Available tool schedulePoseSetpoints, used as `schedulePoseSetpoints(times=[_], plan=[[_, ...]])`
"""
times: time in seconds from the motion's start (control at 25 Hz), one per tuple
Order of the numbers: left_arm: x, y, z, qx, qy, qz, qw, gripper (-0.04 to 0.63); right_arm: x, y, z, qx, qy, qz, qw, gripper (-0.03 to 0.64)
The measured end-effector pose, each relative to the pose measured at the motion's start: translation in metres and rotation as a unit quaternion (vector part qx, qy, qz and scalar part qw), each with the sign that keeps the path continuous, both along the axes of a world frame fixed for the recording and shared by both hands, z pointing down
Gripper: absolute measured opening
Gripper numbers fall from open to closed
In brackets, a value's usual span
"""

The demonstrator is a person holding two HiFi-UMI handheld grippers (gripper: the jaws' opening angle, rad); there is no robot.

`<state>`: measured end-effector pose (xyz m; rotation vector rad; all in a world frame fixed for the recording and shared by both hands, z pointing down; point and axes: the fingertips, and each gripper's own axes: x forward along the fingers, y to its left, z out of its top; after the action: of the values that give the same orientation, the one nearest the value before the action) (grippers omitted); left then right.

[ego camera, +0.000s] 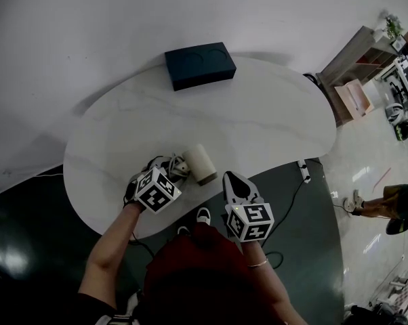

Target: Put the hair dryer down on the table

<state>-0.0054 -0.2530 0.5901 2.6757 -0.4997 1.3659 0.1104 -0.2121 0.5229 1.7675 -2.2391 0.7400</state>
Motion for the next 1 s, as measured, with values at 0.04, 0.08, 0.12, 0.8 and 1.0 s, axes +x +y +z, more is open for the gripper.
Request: schedulePoseSetpoints(times=[0.04, 0.08, 0.12, 0.8, 1.0], plan=[[0.000, 0.000, 0.001, 0.000, -0.001, 0.001, 1.0000, 0.210, 0.000, -0.001, 0.000, 0.000, -0.001, -0.001, 1.000, 0.015], [0.000, -0.001, 0.001, -0.001, -0.002, 0.002, 1.0000, 0.210, 0.000, -0.001, 0.001, -0.001, -0.001, -0.002, 1.000, 0.015], [0.000, -0.001, 0.002, -0.001, -0.001, 0.002, 1.0000, 0.210, 0.000, -0.001, 0.001, -0.001, -0.001, -0.004, 1.000, 0.015], [-0.002, -0.006, 0.005, -0.009, 0.004, -0.016, 0.9998, 0.218, -0.012, -0.007, 0.000, 0.000, -0.005, -0.024, 1.000, 0.015], [-0.006, -0.005, 0.004, -0.010, 0.002, -0.018, 0.9998, 0.247, -0.010, -0.004, -0.001, -0.001, -0.002, -0.024, 1.000, 0.015]])
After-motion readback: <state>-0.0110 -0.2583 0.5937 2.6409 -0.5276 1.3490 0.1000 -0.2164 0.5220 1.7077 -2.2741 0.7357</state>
